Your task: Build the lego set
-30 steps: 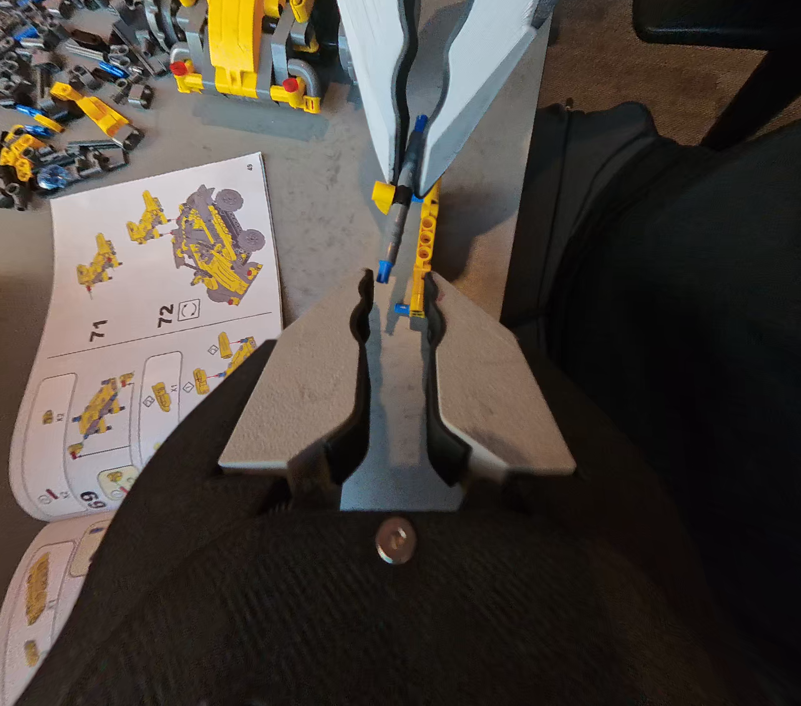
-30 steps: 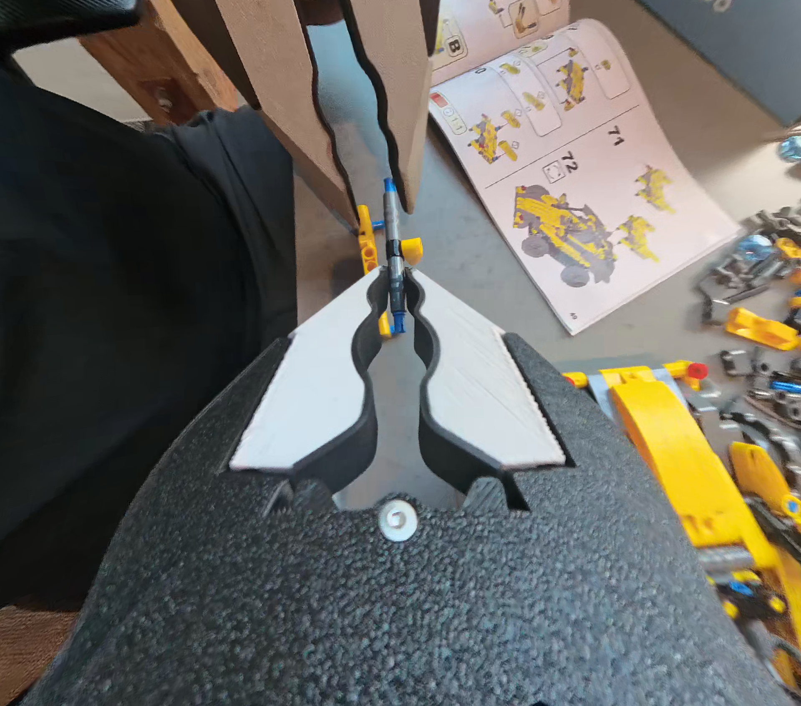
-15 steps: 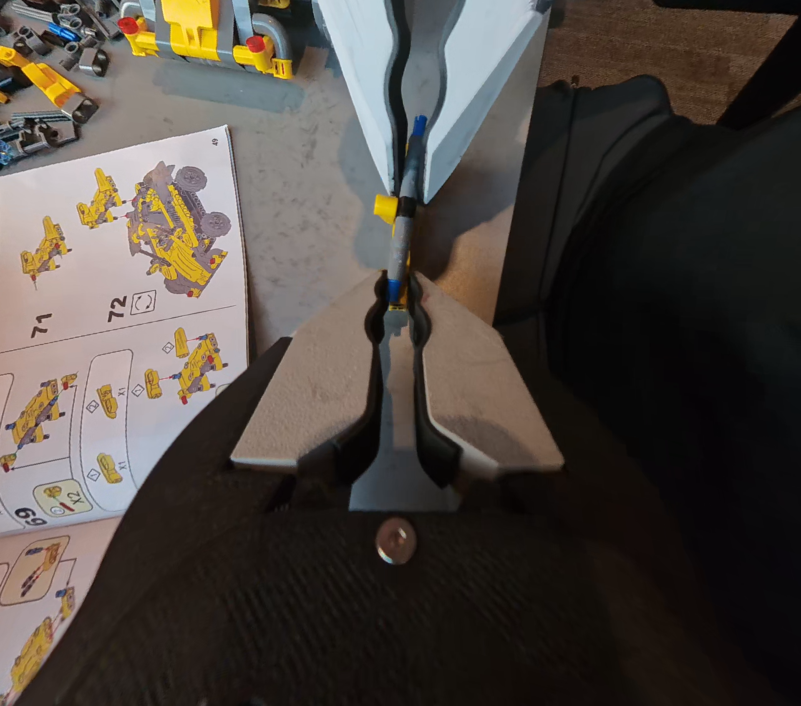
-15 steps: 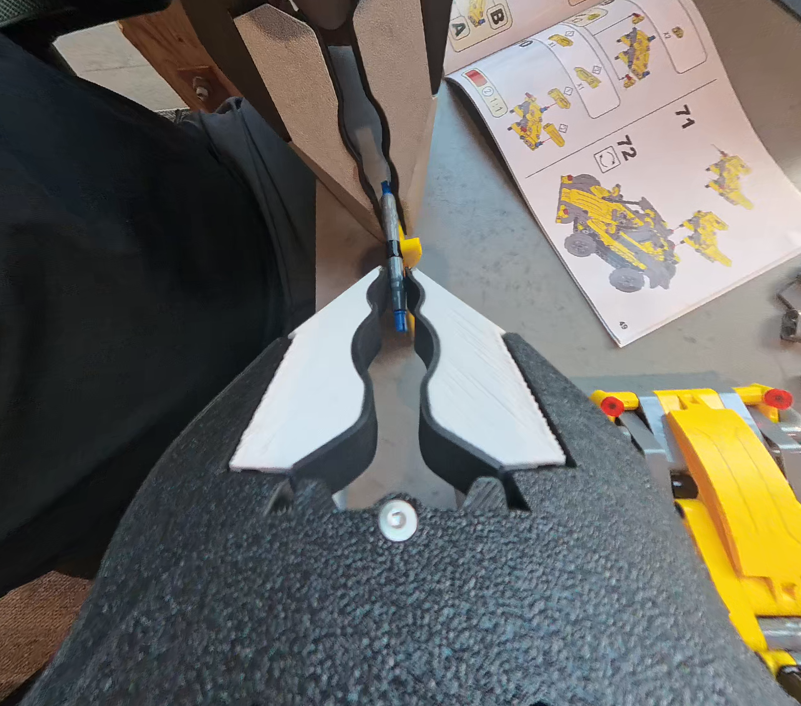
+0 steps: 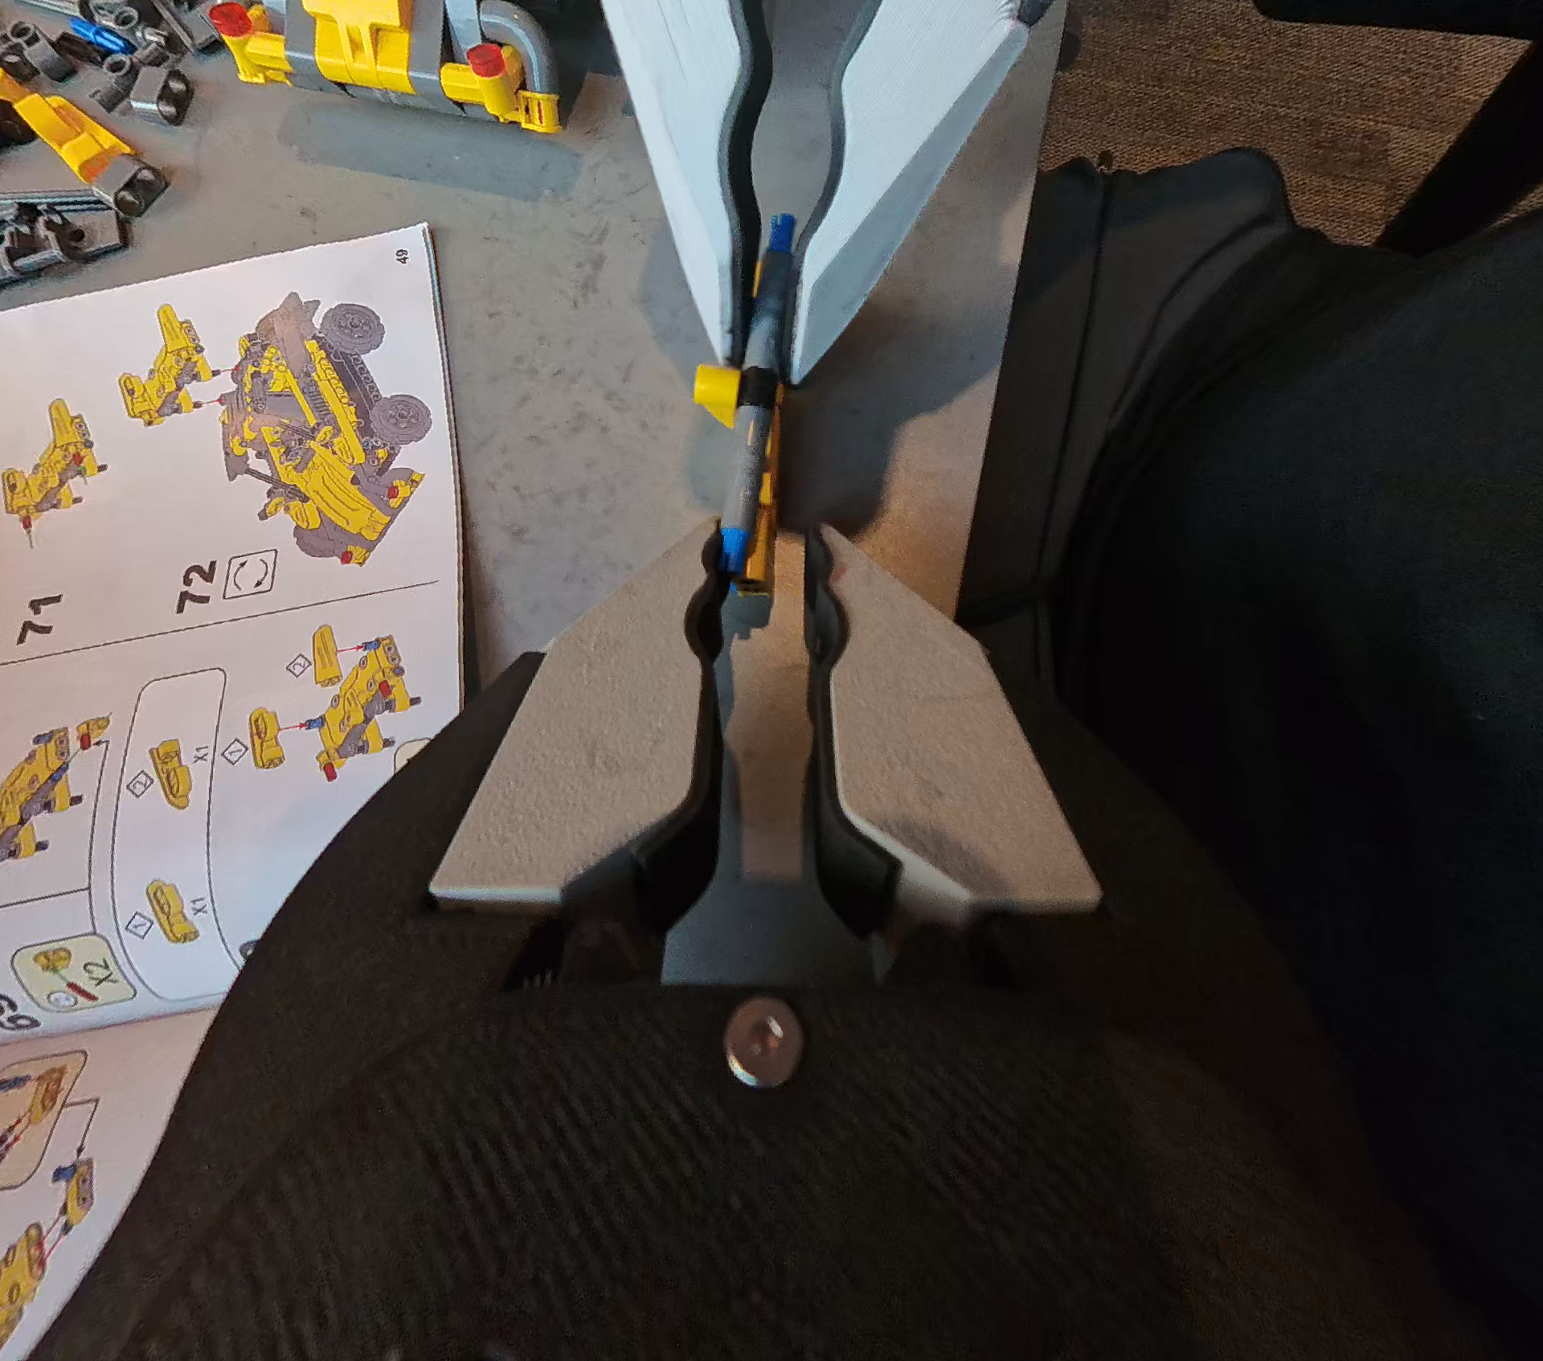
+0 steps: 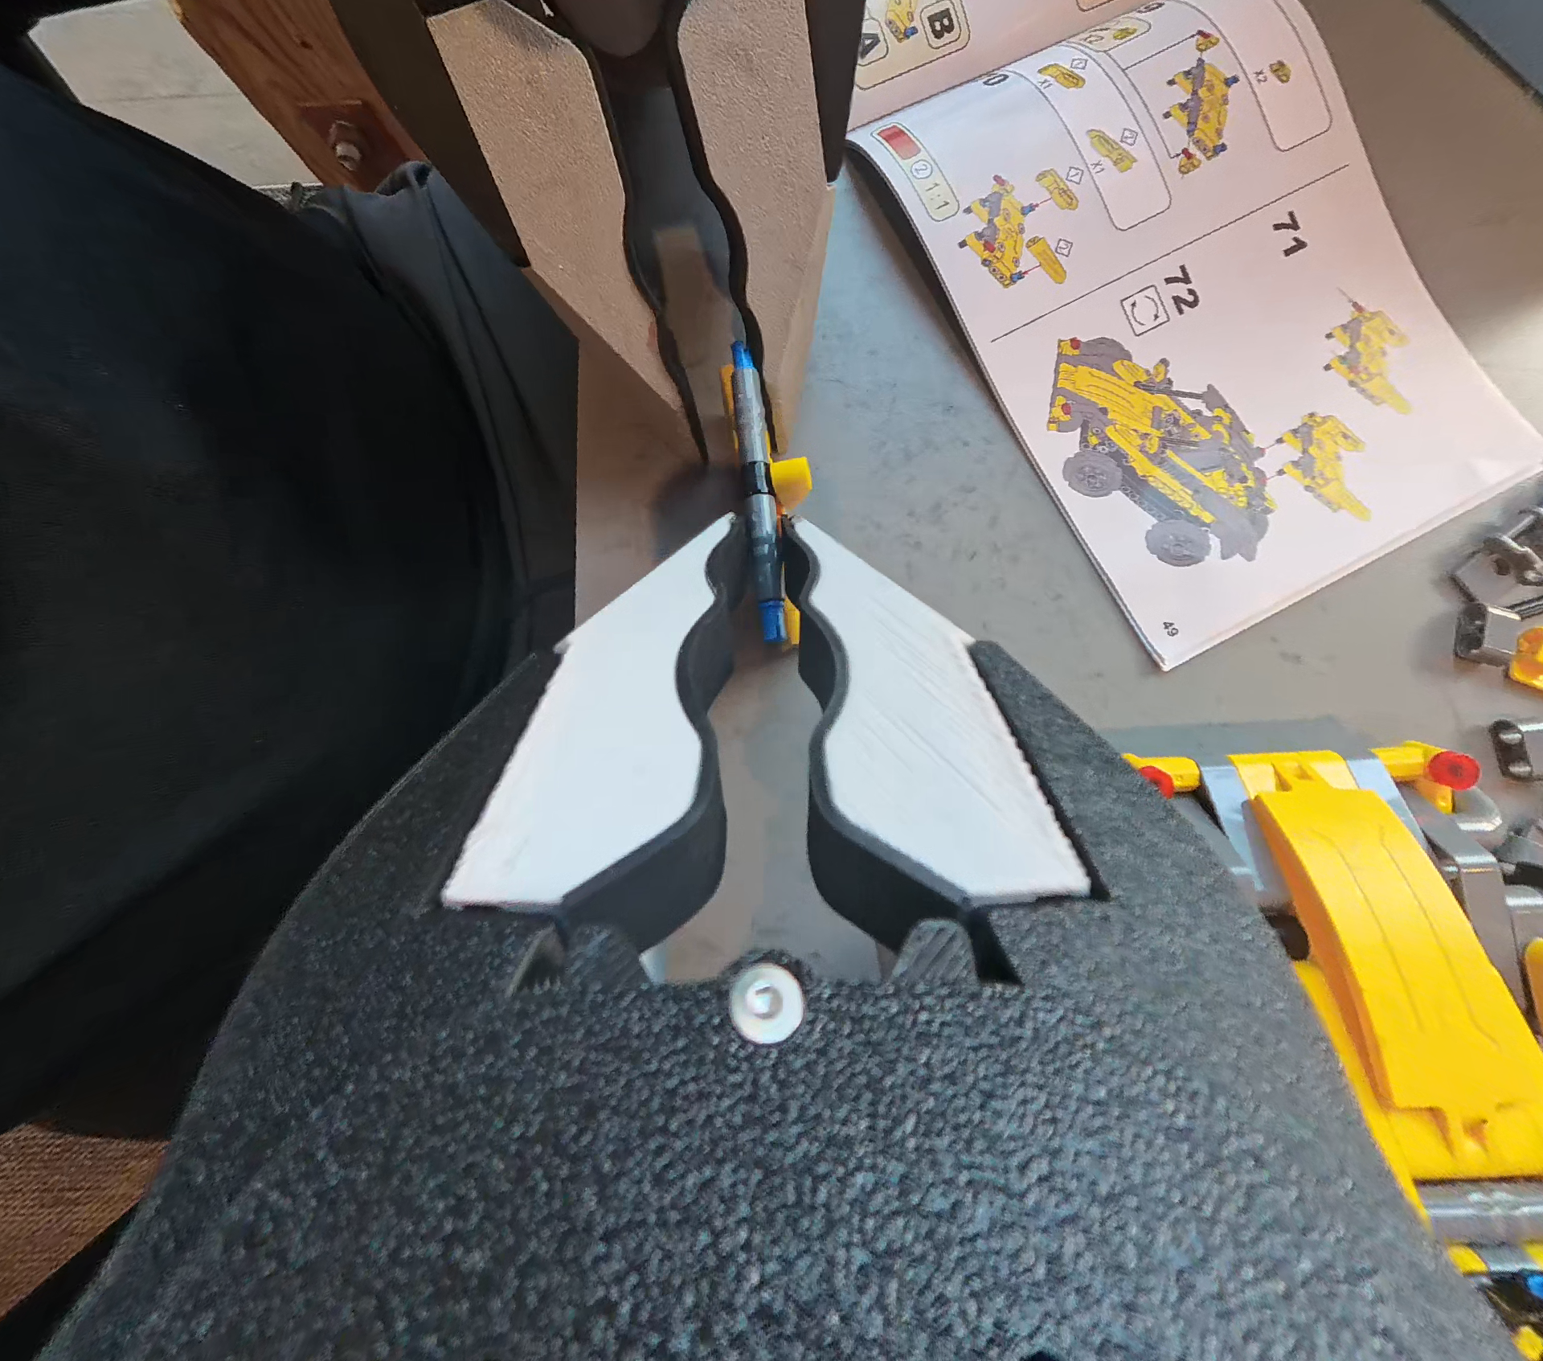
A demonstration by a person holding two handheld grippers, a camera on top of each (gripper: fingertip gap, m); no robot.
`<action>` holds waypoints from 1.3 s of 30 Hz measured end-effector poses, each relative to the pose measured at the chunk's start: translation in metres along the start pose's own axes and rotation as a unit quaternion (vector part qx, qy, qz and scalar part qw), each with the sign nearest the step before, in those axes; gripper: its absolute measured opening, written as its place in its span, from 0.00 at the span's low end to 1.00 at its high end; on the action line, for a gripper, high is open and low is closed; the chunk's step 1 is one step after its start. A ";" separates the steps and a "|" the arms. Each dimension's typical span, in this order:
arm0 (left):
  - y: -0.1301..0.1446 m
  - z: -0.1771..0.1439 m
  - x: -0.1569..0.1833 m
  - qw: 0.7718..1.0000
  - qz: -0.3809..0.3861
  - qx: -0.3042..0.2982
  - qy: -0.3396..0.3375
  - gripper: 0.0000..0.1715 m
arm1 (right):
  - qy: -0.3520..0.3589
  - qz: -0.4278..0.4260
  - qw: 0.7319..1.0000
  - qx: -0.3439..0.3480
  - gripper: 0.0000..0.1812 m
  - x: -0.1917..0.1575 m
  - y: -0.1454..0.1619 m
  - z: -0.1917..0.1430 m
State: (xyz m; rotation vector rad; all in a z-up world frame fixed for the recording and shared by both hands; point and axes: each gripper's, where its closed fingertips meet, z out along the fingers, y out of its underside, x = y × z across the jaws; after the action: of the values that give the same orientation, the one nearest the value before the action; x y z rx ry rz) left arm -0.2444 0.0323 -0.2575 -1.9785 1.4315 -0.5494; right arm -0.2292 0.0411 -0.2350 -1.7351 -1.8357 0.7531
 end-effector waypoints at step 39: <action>-0.004 -0.033 0.045 0.970 -0.056 0.183 -0.150 0.29 | 0.110 -0.015 0.984 0.136 0.11 0.010 -0.033 -0.032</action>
State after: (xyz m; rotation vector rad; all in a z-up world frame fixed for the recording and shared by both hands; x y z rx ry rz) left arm -0.2481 -0.0176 -0.2323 -1.7616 0.9609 -0.4964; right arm -0.2315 0.0519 -0.1889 -1.5451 -1.5298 0.7297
